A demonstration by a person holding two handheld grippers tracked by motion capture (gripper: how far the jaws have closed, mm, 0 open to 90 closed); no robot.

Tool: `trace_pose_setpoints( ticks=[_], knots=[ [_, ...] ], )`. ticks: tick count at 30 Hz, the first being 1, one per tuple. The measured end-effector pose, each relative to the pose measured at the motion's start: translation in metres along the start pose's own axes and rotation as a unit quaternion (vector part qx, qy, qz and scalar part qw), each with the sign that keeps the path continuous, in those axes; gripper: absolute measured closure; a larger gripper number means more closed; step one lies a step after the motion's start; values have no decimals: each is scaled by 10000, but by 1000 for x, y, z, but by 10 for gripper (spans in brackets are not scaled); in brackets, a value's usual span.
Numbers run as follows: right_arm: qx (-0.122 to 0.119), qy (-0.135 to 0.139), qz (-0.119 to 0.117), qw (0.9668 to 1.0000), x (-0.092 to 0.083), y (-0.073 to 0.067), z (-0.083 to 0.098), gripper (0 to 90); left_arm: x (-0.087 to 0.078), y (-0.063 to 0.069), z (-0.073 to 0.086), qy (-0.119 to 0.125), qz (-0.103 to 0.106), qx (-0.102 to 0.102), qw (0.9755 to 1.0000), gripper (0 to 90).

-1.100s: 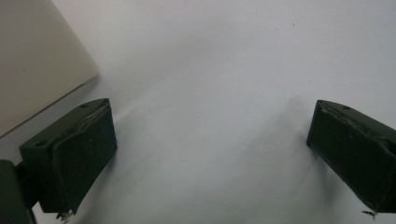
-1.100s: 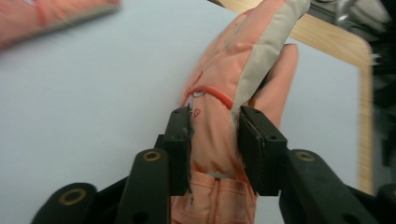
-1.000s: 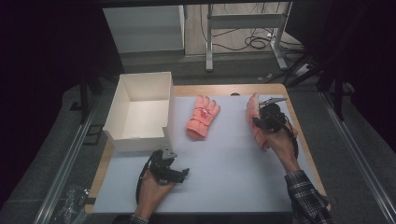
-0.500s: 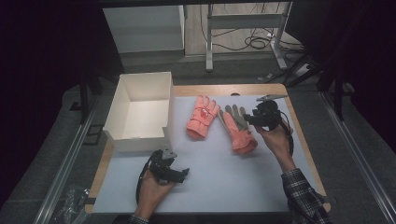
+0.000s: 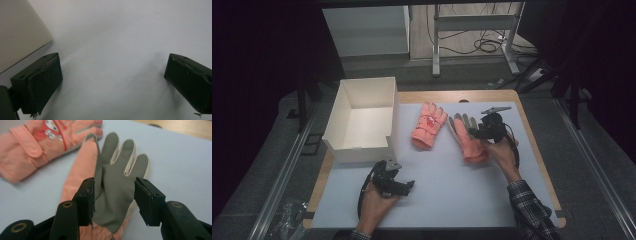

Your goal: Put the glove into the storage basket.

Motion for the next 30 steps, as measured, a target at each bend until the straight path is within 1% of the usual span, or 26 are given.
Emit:
trace_pose_setpoints(
  ticks=[2, 4, 7, 8, 9, 10, 11, 12, 13, 15, 18, 20, 21, 25, 30],
  knots=[
    [21, -105, 23, 9999, 10, 2, 5, 497, 0, 0, 0, 0, -1, -1, 10000, 15],
    [46, -135, -36, 9999, 17, 3, 10, 507, 0, 0, 0, 1, -2, -1, 10000, 14],
    [54, -128, -15, 9999, 21, 4, 14, 655, 0, 0, 0, 1, -2, -1, 10000, 15],
    [54, -117, -15, 9999, 20, 4, 15, 740, 0, 0, 0, 1, -2, -1, 10000, 15],
    [57, -107, -21, 9999, 20, 3, 15, 790, 0, 0, 0, 2, -3, -3, 10000, 14],
    [43, -77, -29, 10000, 19, 1, 15, 824, 0, 0, 0, 1, -3, -2, 10000, 15],
    [42, -75, -33, 10000, 19, 0, 15, 839, 0, 0, 0, 1, -3, -3, 10000, 15],
    [69, -43, -14, 10000, 18, -2, 14, 849, 0, 0, 0, 1, -3, -1, 10000, 15],
    [99, -44, -30, 9999, 16, -3, 14, 853, 0, 0, 0, 1, -3, -2, 10000, 15],
    [224, 42, -97, 9997, 12, -5, 12, 857, 0, 0, 0, 0, -2, -2, 10000, 15],
    [457, 185, -272, 9984, 0, -11, 11, 857, 0, 0, 0, -1, -2, -1, 10000, 15],
    [524, 273, -408, 9974, -8, -16, 12, 856, 0, 0, 0, -3, -3, 3, 10000, 14],
    [559, 287, -436, 9971, -11, -18, 13, 856, 0, 0, 0, -3, -3, 2, 10000, 15],
    [705, 409, -628, 9947, -28, -33, 21, 854, 0, 0, 0, 1, -2, -5, 10000, 14],
    [775, 542, -778, 9925, -46, -54, 39, 852, 0, 0, 0, -3, -5, 0, 10000, 14]
  ],
)
Point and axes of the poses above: each handheld gripper's, and its own axes: x roughly forward along the jaws, z roughly out of its underside, y roughly to its right, the point moved 7 cm from there along x, roughly forward along the jaws, and after that the axes turned 7 degrees about -z, right-handed, at the moved point
